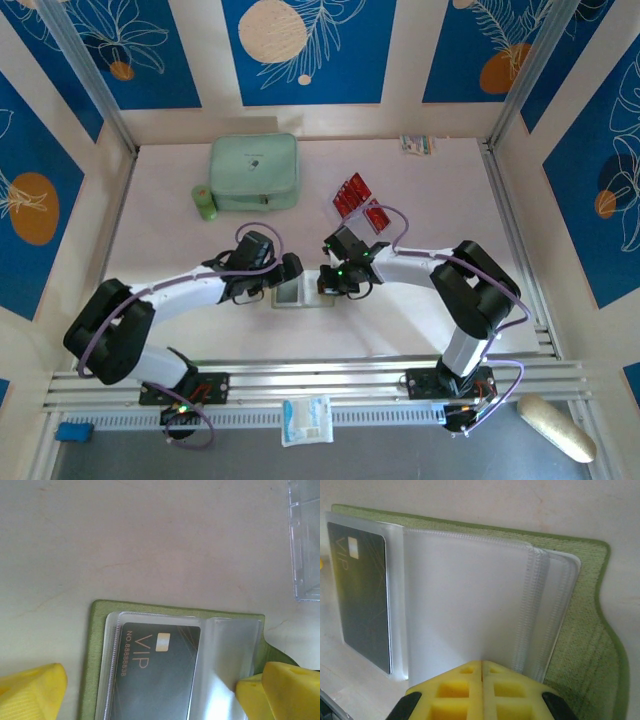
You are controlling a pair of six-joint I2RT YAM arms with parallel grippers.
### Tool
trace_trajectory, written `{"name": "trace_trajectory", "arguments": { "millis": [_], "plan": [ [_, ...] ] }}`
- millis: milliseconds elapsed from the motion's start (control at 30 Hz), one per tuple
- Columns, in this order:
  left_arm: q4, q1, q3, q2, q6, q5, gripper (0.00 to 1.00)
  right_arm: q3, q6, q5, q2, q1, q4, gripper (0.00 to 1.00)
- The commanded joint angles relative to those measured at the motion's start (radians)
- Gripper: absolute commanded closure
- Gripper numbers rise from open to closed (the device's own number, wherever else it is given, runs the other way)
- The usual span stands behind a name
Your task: Put the credit cards into the card holder
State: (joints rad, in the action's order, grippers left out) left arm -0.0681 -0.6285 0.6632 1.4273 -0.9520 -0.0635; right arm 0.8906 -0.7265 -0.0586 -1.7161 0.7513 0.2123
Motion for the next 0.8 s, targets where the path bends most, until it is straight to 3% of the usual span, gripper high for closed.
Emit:
{"name": "trace_trajectory", "arguments": {
  "millis": [0,267,767],
  "plan": [
    [0.021,0.01,0.032,0.02,0.022,-0.027,0.0,-0.037,-0.011,0.008,-0.018,-0.005,0.022,1.0],
    [0.019,0.006,0.056,0.057,0.03,-0.039,0.0,-0.054,-0.017,0.009,-0.014,-0.007,0.011,1.0],
    [-0.137,-0.014,0.114,0.091,0.083,0.061,0.0,-0.06,-0.022,0.009,-0.004,-0.007,0.009,1.0]
  ]
}}
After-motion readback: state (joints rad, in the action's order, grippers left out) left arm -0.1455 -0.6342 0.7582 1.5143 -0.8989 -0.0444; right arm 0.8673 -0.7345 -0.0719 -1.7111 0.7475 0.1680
